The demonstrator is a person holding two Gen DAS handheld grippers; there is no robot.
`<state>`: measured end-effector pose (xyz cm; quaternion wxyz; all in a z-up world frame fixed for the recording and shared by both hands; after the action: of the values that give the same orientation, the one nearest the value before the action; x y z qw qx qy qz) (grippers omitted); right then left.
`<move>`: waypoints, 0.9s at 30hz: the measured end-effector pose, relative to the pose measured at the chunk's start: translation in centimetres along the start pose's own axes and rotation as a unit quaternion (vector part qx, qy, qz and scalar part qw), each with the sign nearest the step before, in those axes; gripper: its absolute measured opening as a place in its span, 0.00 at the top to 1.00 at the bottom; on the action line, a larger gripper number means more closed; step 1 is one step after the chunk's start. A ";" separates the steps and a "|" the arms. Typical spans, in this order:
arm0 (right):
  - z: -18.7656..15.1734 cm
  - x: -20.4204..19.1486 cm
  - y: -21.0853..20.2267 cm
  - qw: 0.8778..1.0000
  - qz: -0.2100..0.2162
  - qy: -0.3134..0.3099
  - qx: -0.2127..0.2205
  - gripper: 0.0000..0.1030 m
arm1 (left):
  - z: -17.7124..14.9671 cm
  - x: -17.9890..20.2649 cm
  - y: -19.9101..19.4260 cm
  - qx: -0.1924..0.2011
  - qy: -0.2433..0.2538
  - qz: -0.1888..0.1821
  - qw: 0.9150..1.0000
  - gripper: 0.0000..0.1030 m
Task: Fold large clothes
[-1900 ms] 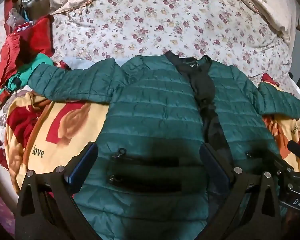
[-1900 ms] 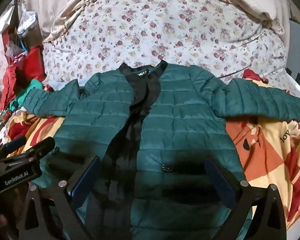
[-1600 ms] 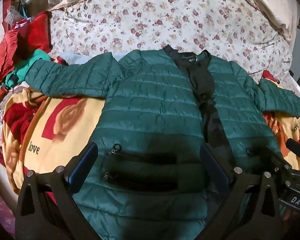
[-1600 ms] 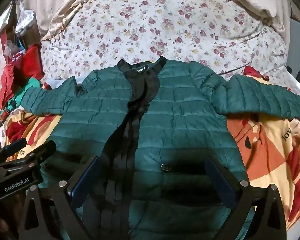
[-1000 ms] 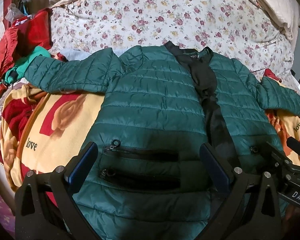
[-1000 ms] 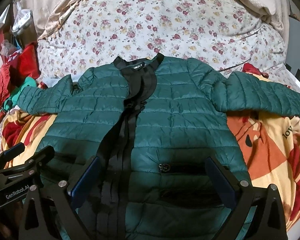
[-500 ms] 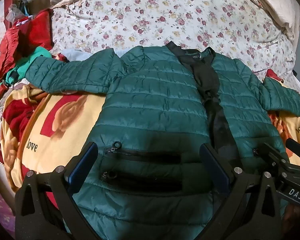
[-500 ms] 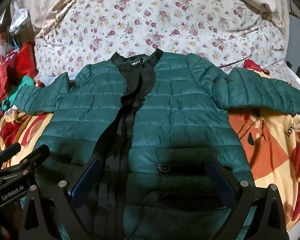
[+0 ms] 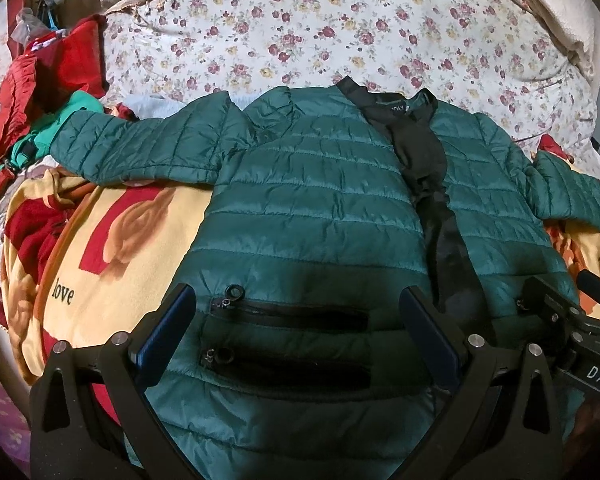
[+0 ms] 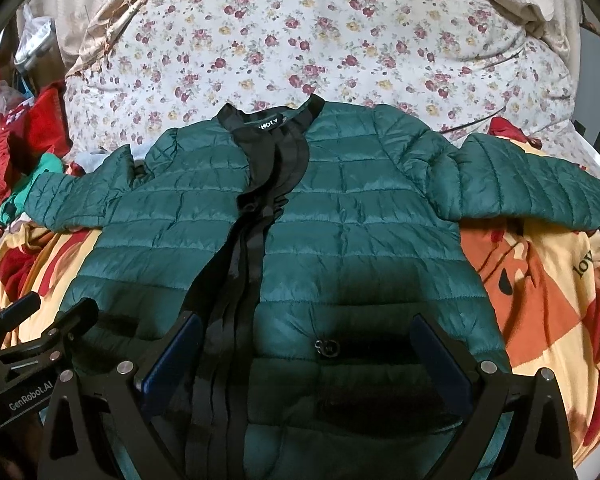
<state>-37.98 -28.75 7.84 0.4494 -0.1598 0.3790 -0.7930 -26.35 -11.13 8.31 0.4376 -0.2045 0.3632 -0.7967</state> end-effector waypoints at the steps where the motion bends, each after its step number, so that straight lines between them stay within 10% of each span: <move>1: 0.0 0.0 0.1 1.000 0.002 0.001 0.000 0.00 | 0.0 0.0 -0.1 0.000 0.000 0.000 1.000 0.01; 27: 0.2 0.0 1.6 1.000 -0.007 -0.001 -0.006 0.00 | 0.1 -0.4 1.4 -0.002 0.003 0.010 1.000 0.01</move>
<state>-36.87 -29.35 6.76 0.4434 -0.1658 0.3822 -0.7936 -25.29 -11.29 7.36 0.4440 -0.1995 0.3679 -0.7923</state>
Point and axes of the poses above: each gripper's, at about its wrist camera, not at the fingertips, and y roughly the way its jaws point, x to its right, z to its top, the point moved 4 cm from there along y, roughly the way its jaws point
